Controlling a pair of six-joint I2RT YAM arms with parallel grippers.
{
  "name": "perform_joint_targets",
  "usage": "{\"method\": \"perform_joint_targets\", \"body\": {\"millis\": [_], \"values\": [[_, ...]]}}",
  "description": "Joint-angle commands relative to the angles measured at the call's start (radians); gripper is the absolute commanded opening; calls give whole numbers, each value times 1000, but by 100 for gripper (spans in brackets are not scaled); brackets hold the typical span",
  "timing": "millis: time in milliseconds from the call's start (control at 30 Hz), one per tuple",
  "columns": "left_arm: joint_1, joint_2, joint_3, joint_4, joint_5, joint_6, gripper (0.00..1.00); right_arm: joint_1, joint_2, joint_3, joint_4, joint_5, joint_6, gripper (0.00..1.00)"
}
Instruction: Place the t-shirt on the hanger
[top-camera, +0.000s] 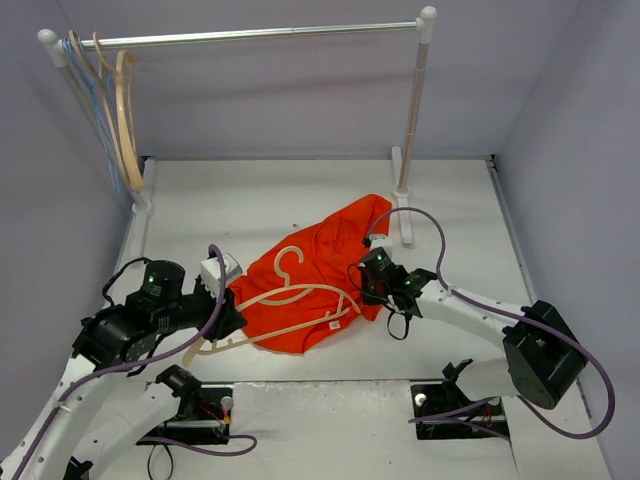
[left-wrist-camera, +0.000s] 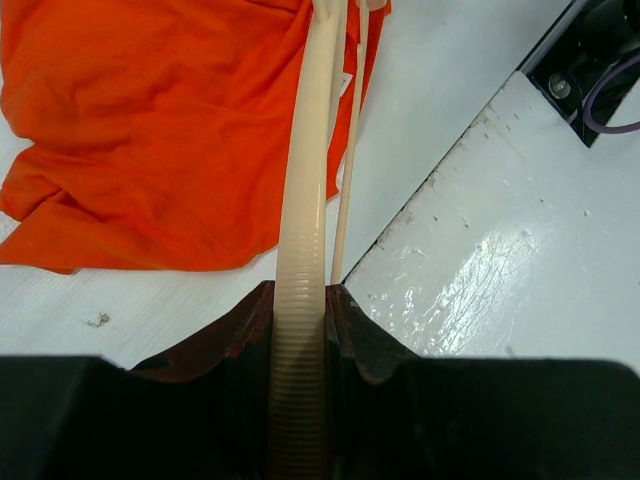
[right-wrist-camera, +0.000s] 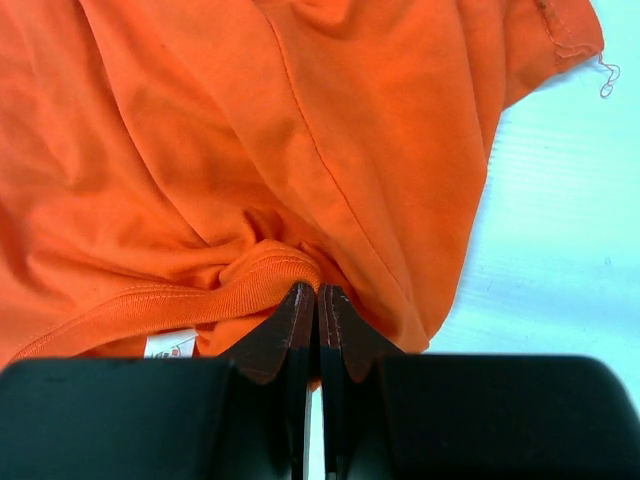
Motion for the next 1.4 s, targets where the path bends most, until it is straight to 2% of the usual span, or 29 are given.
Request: {"method": "perform_joint_targets", "body": {"millis": [0,167,400,600,833,933,1133,1367], "values": [[-13,48,16,40,14,36,0,-8,-27,8,40,26,-29,0],[-19,59,14,63,-69,36,0,-8,-54,12,40,17,-43,0],[-19,40,8,96,-105,38,0,-8,-93,-12,31,17,-35,0],[-19,60,-45,159,-16,-4,0,-8,-123,6,19,5,-47,1],[-19,71,-95,294,52,-53,0,-8,-120,126,-21,2,-98,2],[-19,51,-136,398,29,-86,0,-7,-125,198,-53,-8,-127,2],[-17,-7,-259,734,4,-183,0,-7,-145,356,-125,-31,-199,2],[-19,-47,-311,975,0,-241,0,-8,-101,607,-278,-25,-291,2]]}}
